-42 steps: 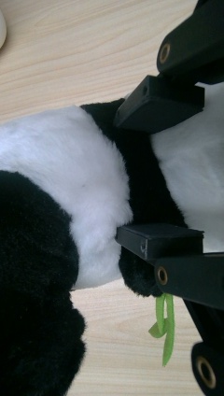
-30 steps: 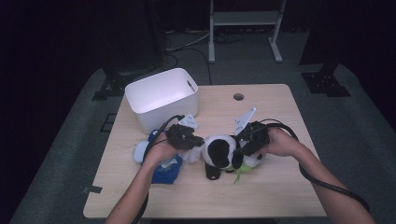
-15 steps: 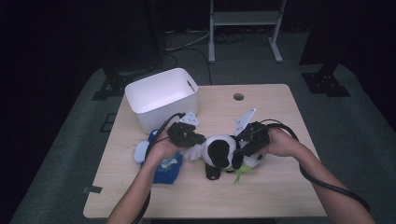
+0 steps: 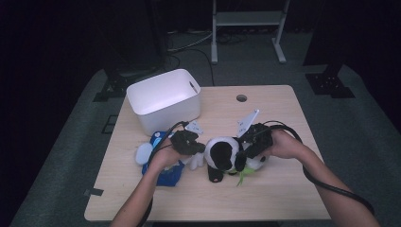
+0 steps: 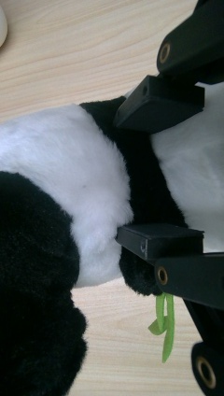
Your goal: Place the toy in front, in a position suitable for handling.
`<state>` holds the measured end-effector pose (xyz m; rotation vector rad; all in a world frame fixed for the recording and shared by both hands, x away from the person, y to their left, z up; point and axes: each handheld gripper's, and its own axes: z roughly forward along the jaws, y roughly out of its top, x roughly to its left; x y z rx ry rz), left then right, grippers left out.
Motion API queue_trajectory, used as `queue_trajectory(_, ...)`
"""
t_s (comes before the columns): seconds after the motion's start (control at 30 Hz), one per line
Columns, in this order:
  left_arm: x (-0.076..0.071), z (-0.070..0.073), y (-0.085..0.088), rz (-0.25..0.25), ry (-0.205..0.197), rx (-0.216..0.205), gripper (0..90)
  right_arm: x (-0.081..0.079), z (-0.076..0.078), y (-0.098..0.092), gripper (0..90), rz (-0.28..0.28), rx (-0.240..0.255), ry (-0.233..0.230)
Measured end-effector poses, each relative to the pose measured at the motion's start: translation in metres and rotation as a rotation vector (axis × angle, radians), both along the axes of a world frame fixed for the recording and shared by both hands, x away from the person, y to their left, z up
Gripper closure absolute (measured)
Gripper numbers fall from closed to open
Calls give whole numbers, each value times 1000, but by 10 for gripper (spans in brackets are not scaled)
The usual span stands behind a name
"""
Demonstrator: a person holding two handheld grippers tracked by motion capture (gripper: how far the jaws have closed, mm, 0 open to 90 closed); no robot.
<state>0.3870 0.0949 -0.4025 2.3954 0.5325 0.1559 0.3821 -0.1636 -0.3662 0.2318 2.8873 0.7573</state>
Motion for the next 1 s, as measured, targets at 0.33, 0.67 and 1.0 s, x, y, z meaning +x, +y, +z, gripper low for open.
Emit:
queue_trajectory(0.33, -20, 24, -2, -68, -39, -36, 836, 0, 0, 1, 453, -3, -2, 2)
queue_trajectory(0.67, -28, 37, -13, -147, -46, -61, 837, 1, 0, 1, 452, -7, -3, 0)
queue_trajectory(1.0, -22, 14, -4, -111, 10, -61, 838, 1, 1, -1, 403, 1, 25, 10)
